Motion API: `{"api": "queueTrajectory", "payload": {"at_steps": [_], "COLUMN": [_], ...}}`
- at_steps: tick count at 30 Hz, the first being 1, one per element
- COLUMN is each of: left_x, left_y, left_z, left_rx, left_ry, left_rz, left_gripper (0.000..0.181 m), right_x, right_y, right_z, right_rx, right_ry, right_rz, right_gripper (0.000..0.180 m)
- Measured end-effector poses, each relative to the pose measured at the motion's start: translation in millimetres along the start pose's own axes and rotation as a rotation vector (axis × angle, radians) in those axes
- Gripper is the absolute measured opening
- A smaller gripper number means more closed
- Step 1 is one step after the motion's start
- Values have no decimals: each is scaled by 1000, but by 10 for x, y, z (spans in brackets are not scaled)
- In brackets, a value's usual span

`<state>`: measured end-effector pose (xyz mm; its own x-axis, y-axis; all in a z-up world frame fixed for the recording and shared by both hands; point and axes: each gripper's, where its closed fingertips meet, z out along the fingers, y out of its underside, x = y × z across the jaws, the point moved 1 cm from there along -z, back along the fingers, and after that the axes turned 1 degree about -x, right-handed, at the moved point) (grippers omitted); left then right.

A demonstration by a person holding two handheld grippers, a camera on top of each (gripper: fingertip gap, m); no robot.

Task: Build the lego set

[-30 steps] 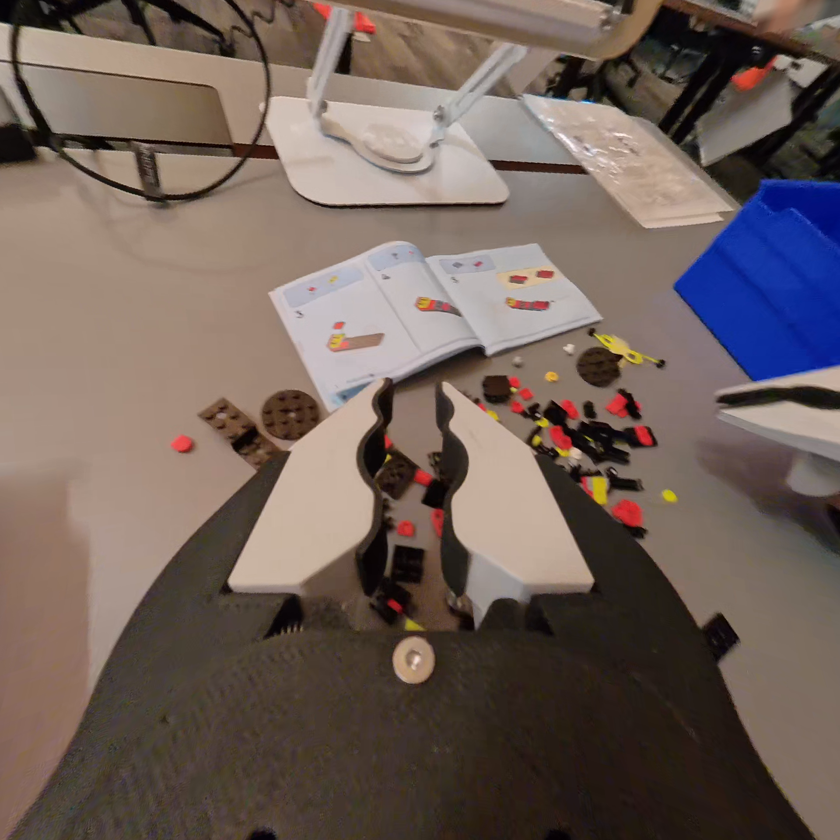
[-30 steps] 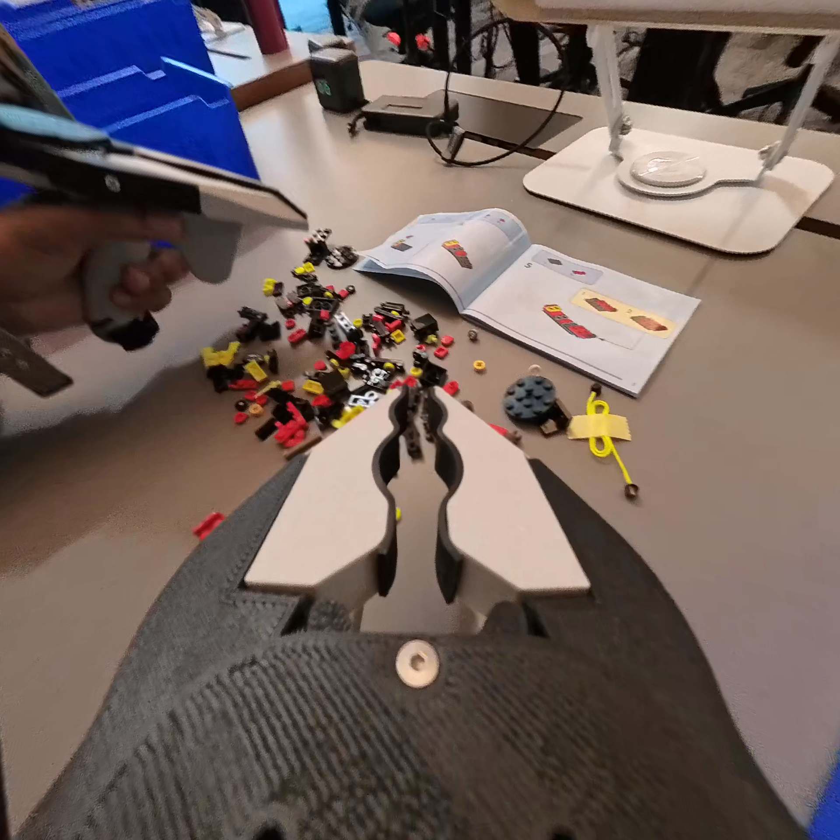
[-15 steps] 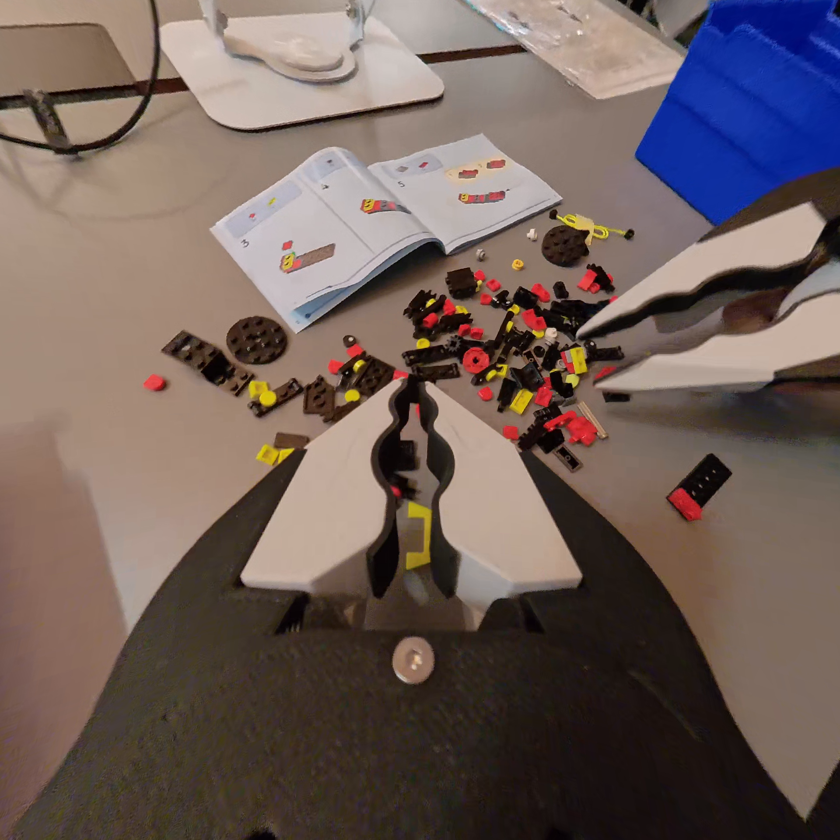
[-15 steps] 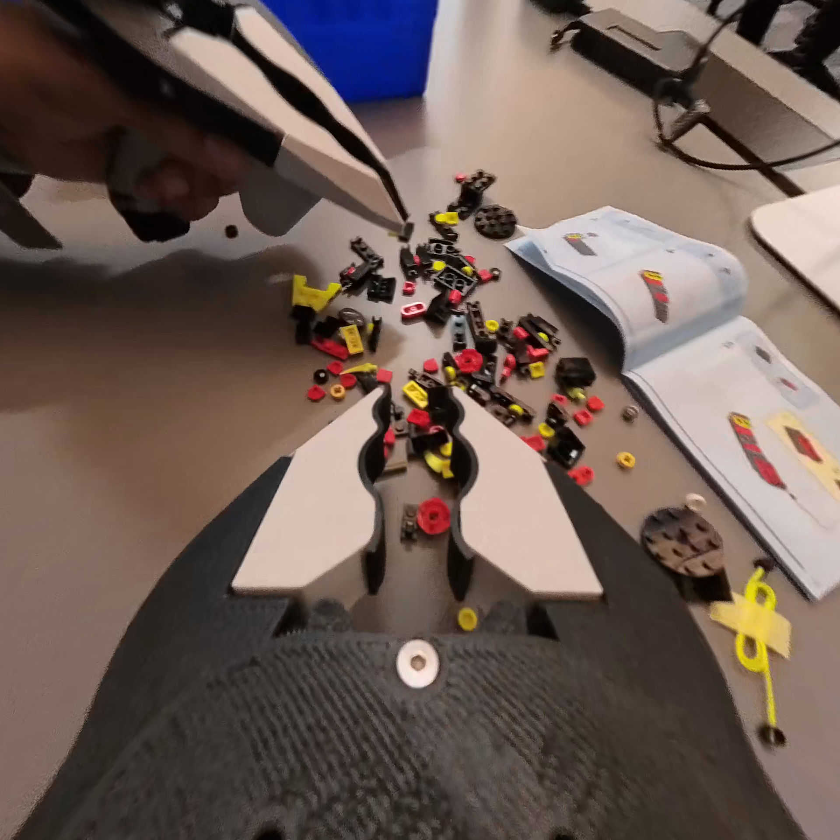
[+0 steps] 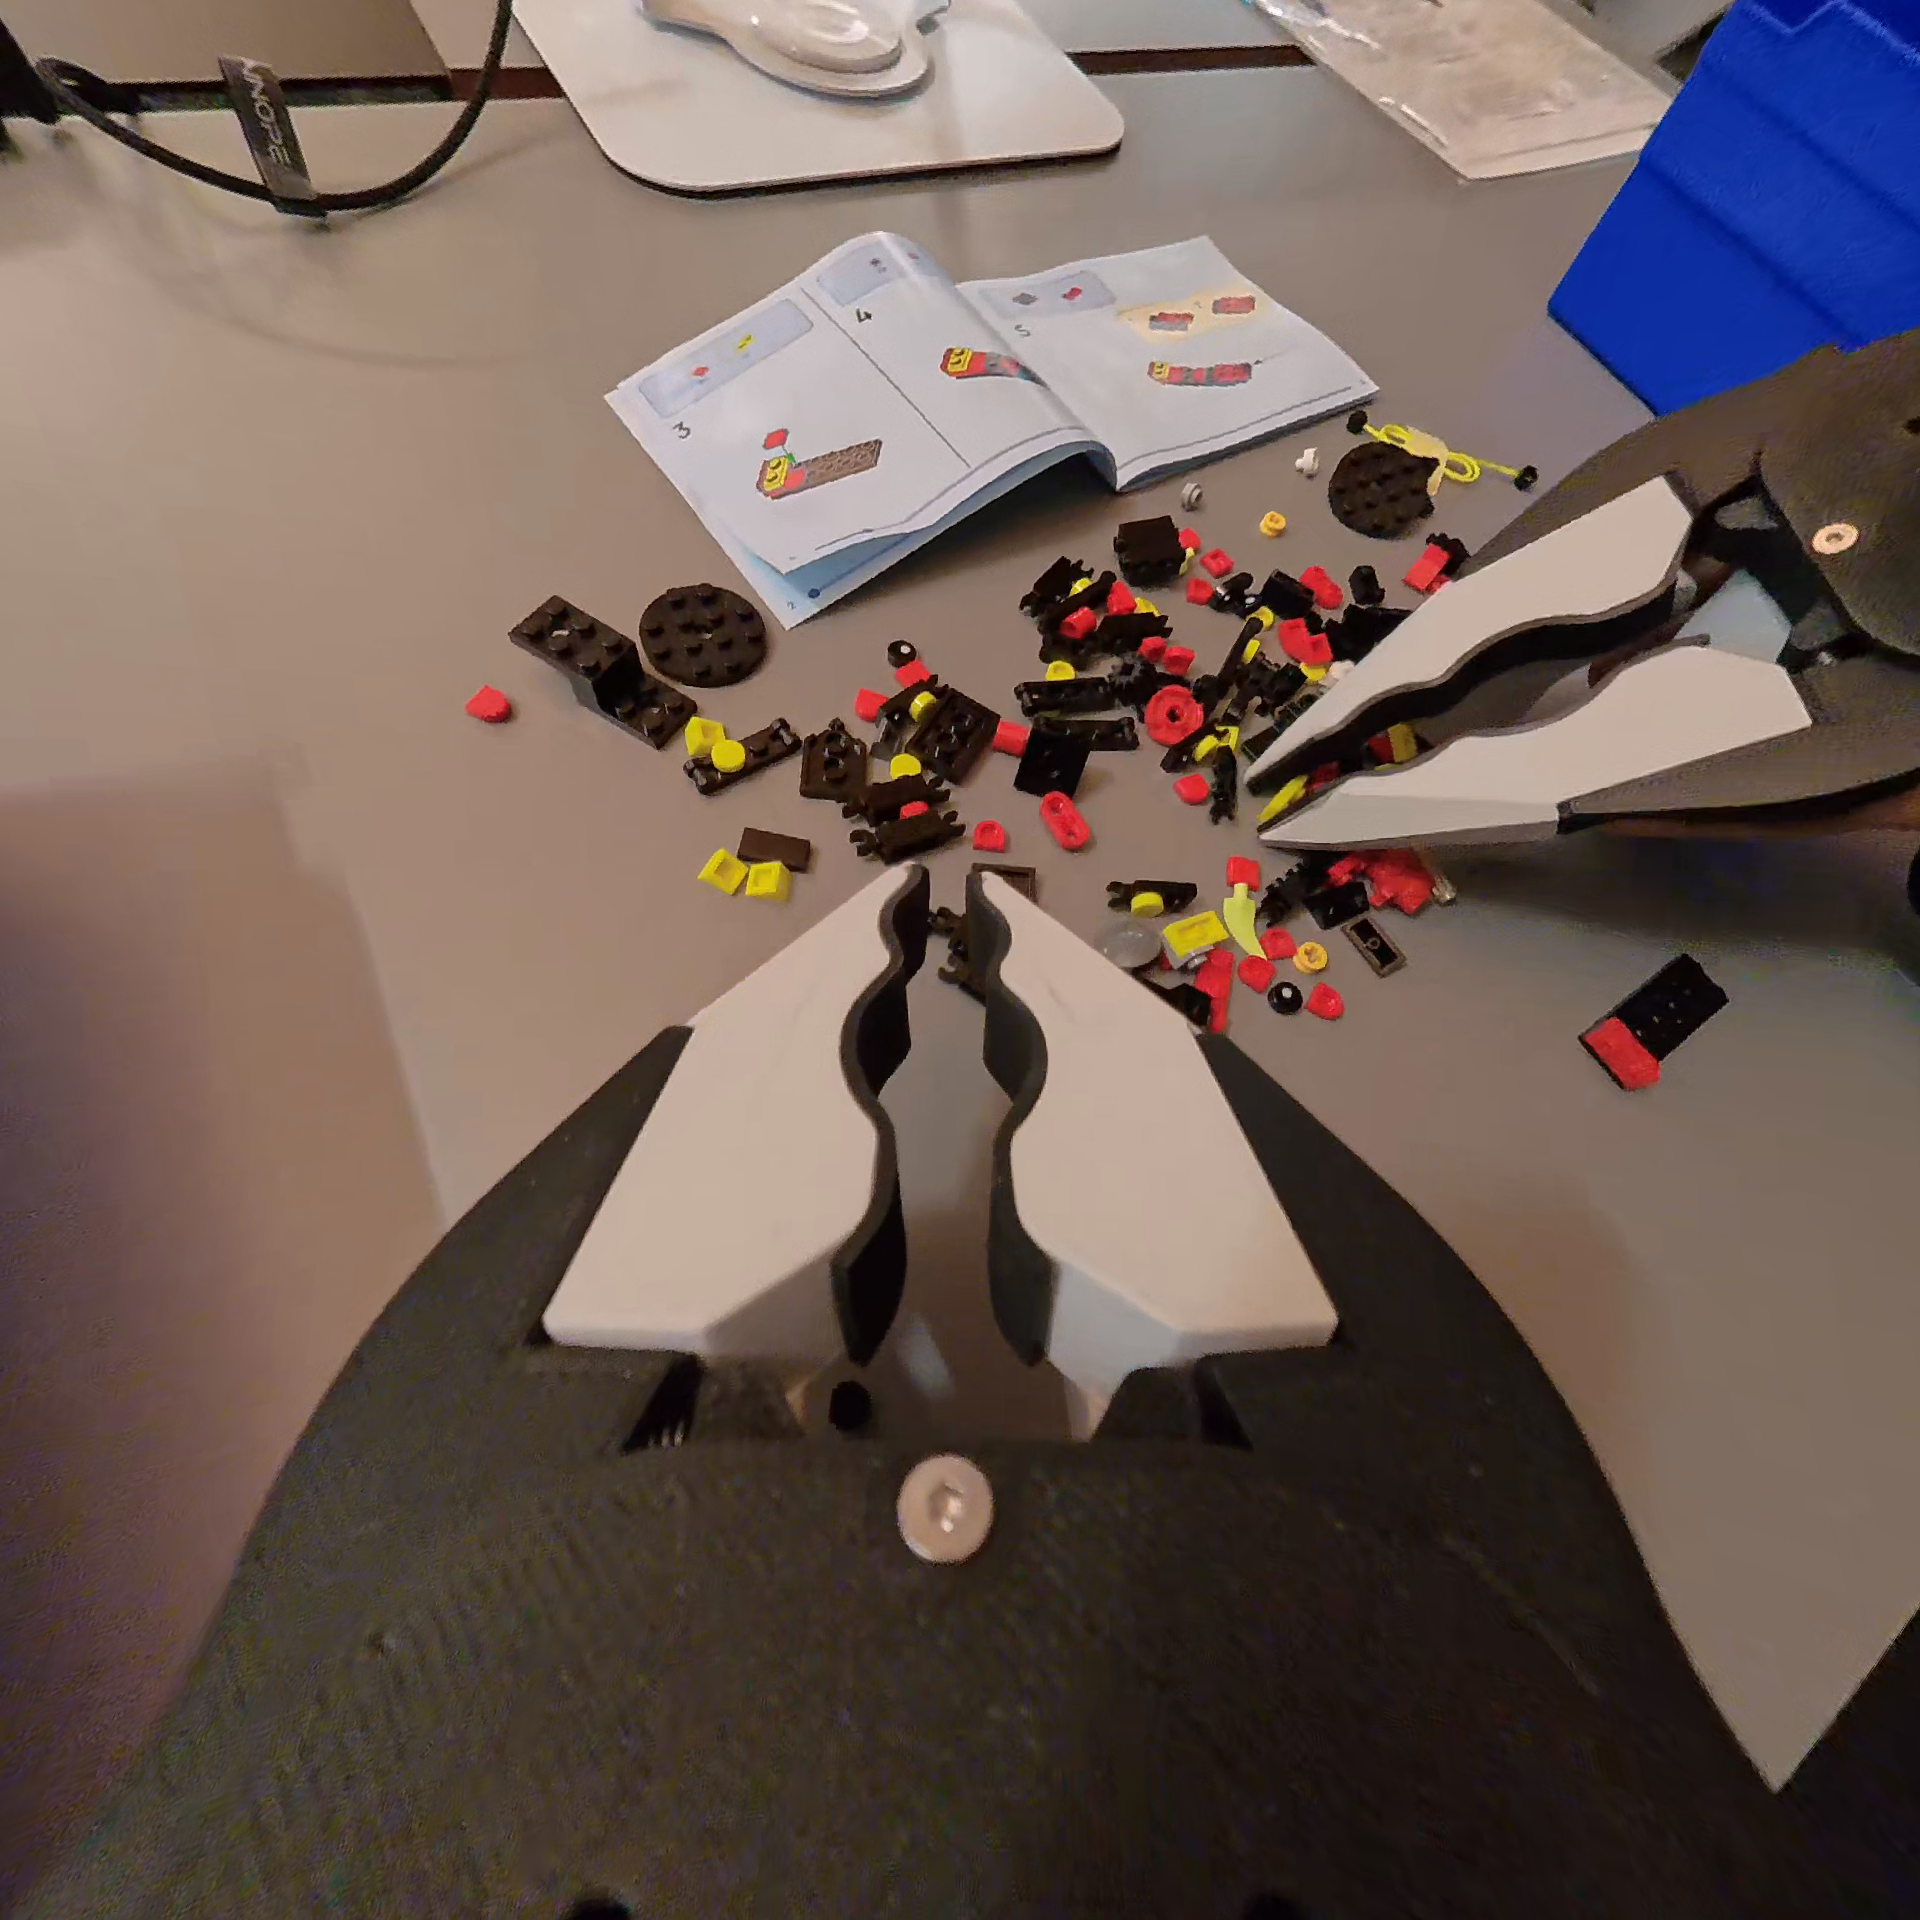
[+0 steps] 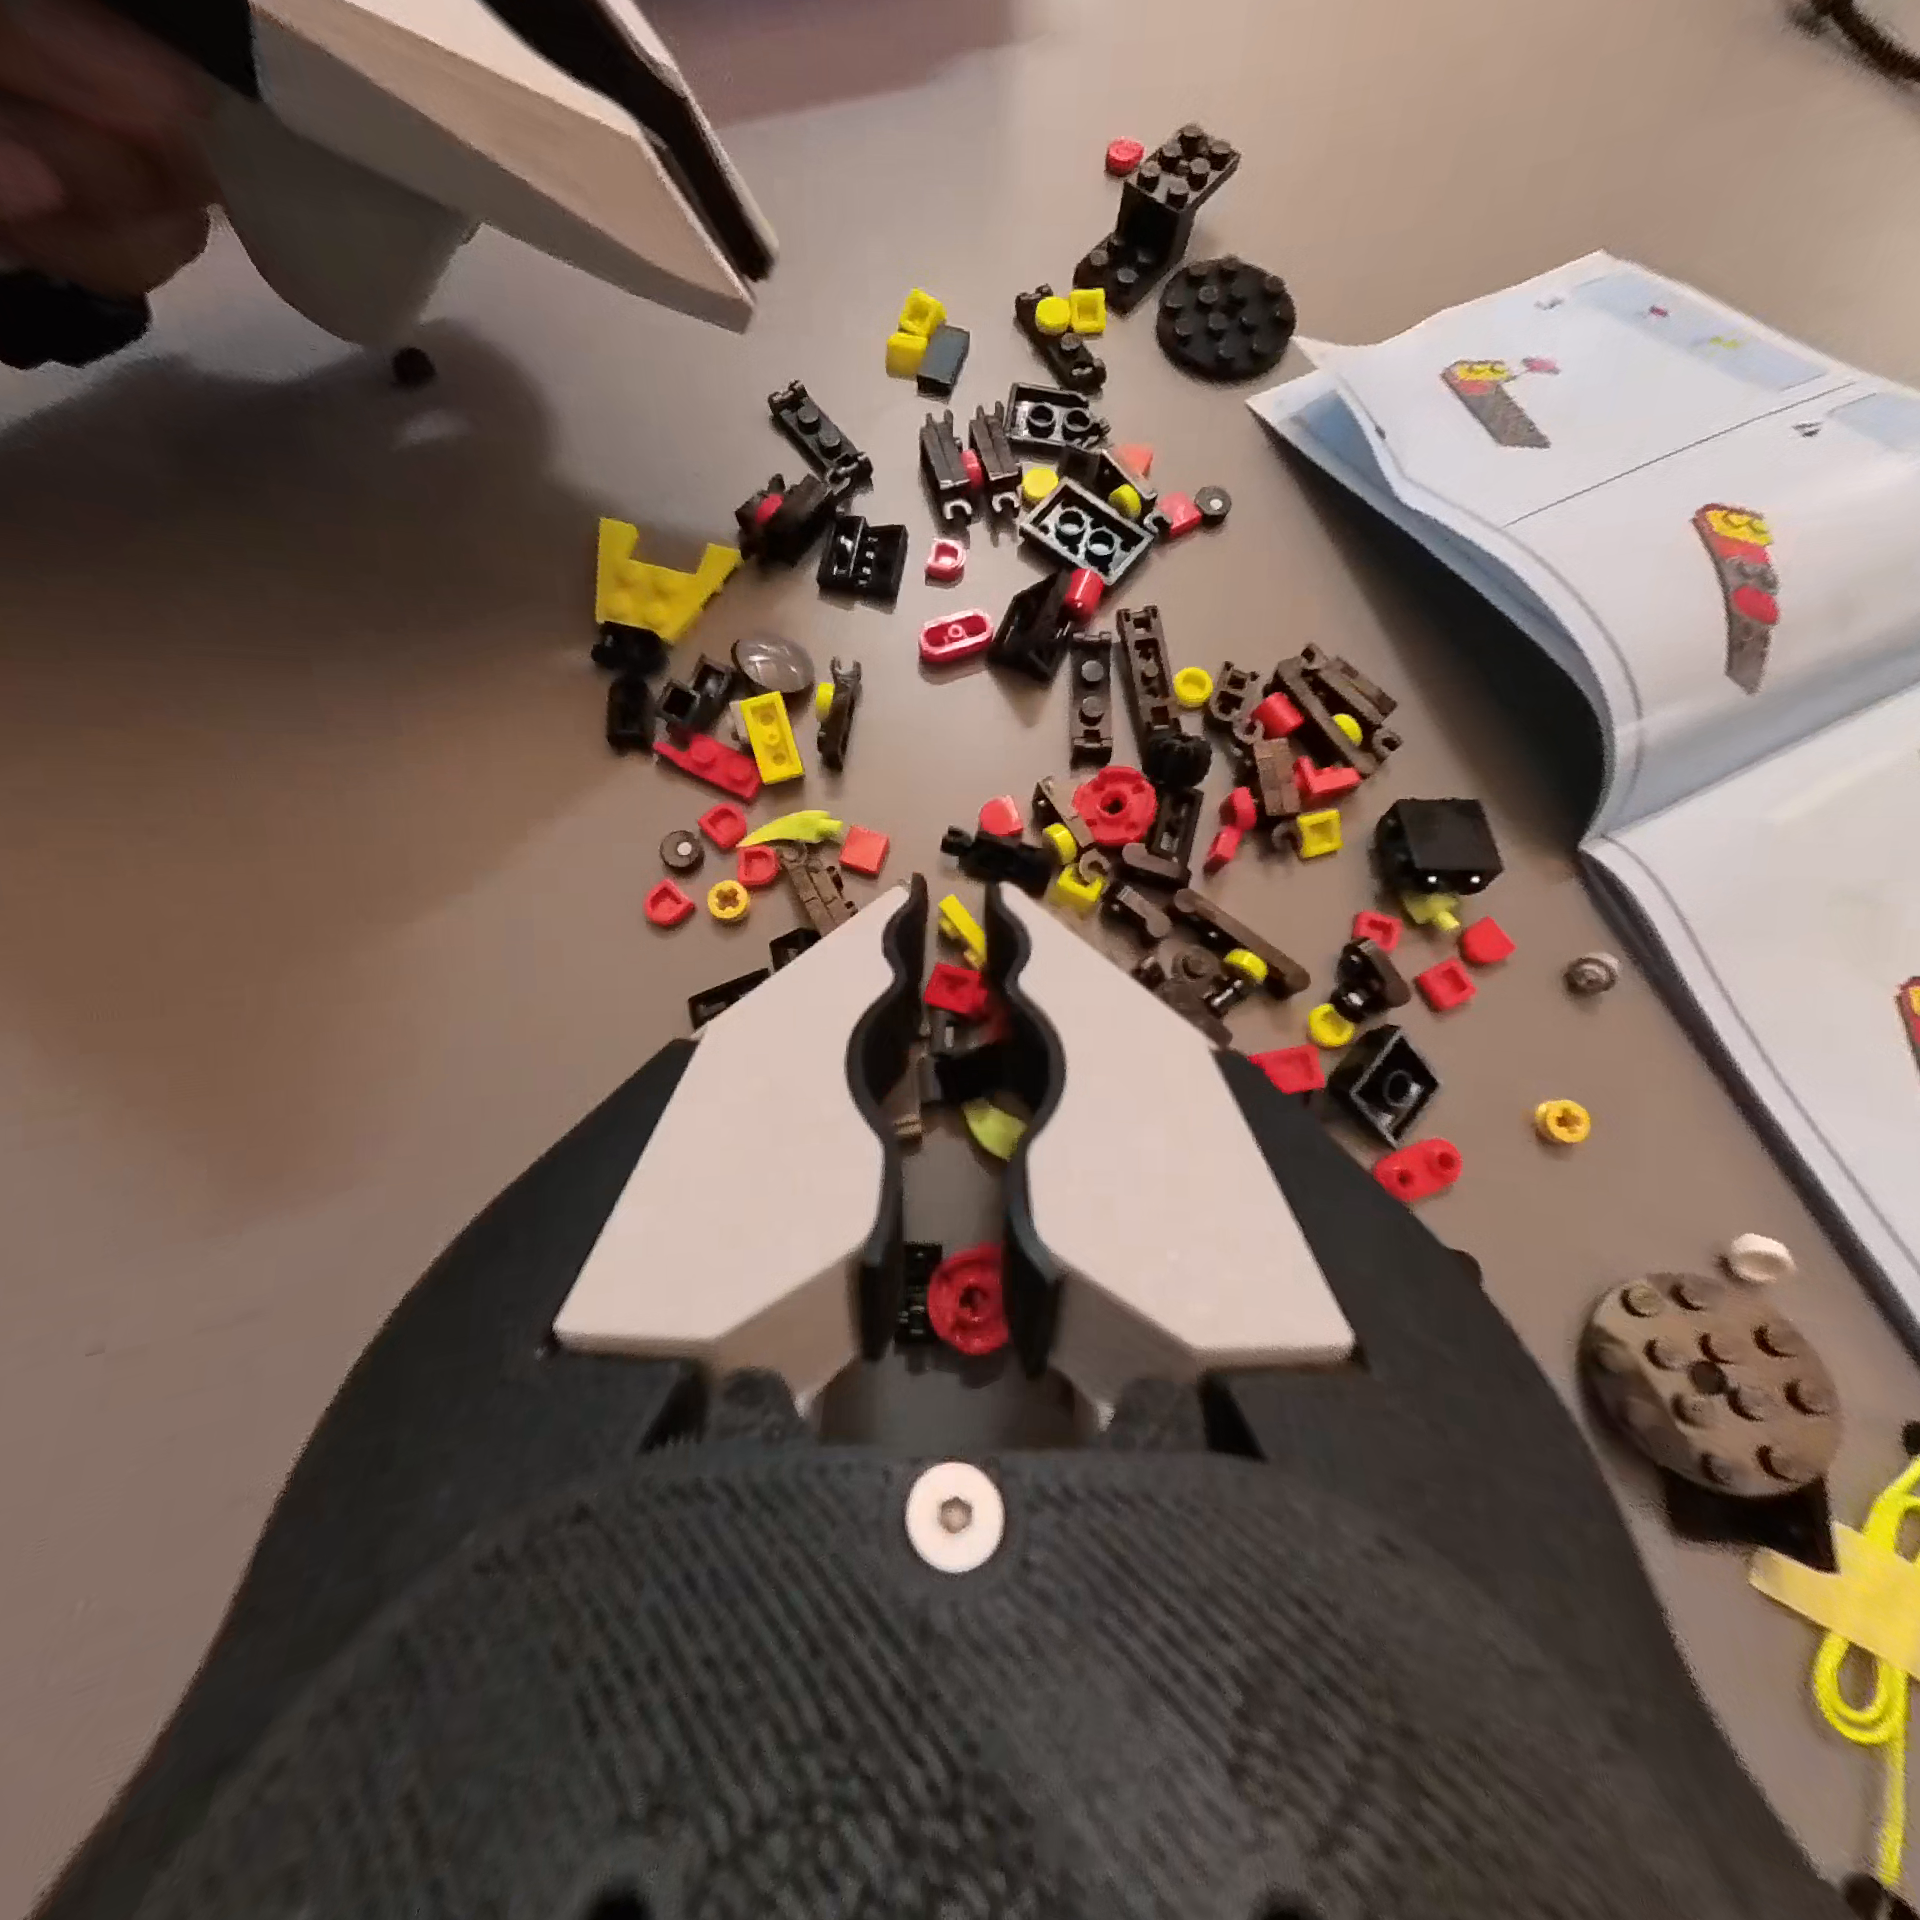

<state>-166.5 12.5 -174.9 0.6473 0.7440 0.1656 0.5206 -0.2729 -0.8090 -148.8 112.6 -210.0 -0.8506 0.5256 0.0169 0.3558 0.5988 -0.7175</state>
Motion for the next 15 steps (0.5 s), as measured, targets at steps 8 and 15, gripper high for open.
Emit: {"api": "queueTrajectory", "payload": {"at_steps": [8,15], "left_x": [15,156], "left_y": [25,26], "left_z": [-26,6], "left_rx": [-4,-12], "left_ry": [3,54], "left_rz": [-1,16], "left_gripper": [6,8], "right_x": [-32,42], "right_y": [-6,-244], "right_z": [1,-174], "right_rx": [-22,152], "right_ry": [3,-13], "right_rz": [-33,102], "right_gripper": [3,3]}}
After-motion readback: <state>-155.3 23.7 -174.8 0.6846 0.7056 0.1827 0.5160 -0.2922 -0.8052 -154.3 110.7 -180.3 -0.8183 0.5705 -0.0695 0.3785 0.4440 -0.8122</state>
